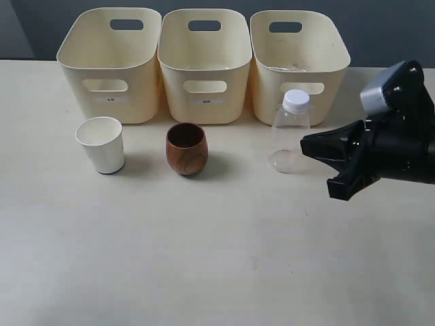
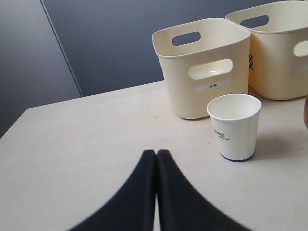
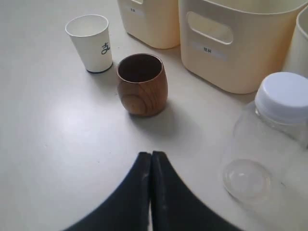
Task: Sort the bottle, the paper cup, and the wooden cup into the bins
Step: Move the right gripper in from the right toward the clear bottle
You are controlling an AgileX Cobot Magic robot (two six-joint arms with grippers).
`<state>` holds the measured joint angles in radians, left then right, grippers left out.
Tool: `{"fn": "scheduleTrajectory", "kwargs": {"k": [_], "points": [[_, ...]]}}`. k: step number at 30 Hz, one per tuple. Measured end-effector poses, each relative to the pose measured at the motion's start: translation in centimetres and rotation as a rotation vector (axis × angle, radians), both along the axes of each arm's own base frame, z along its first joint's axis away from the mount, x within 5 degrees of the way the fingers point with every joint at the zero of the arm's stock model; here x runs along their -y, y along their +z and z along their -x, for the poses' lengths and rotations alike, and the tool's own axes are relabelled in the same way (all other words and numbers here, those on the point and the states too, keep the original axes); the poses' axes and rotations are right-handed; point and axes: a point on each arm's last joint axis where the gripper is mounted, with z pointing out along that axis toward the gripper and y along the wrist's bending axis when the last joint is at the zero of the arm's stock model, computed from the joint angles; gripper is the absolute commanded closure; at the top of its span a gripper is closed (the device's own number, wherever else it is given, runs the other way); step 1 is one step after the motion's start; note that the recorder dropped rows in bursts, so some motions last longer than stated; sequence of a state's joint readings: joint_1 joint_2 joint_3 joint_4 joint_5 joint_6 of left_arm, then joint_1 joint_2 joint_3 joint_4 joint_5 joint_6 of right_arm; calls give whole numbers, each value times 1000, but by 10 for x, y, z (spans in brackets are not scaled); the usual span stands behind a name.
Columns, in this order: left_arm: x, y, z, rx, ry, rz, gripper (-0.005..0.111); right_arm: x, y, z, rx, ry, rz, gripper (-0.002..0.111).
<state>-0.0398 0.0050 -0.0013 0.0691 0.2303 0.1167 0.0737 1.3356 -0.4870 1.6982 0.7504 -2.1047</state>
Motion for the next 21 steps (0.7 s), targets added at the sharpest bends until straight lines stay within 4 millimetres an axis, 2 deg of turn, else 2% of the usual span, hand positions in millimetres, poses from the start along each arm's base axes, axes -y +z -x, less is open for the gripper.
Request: {"fn": "scheduleTrajectory", "kwargs": {"k": [12,21], "points": [[0,0,0,0,0,0,107,4,-4,-2,-3,-34,54,109],[0,0,0,0,0,0,107,5,-4,-4,-14,-66,31,109]]}}
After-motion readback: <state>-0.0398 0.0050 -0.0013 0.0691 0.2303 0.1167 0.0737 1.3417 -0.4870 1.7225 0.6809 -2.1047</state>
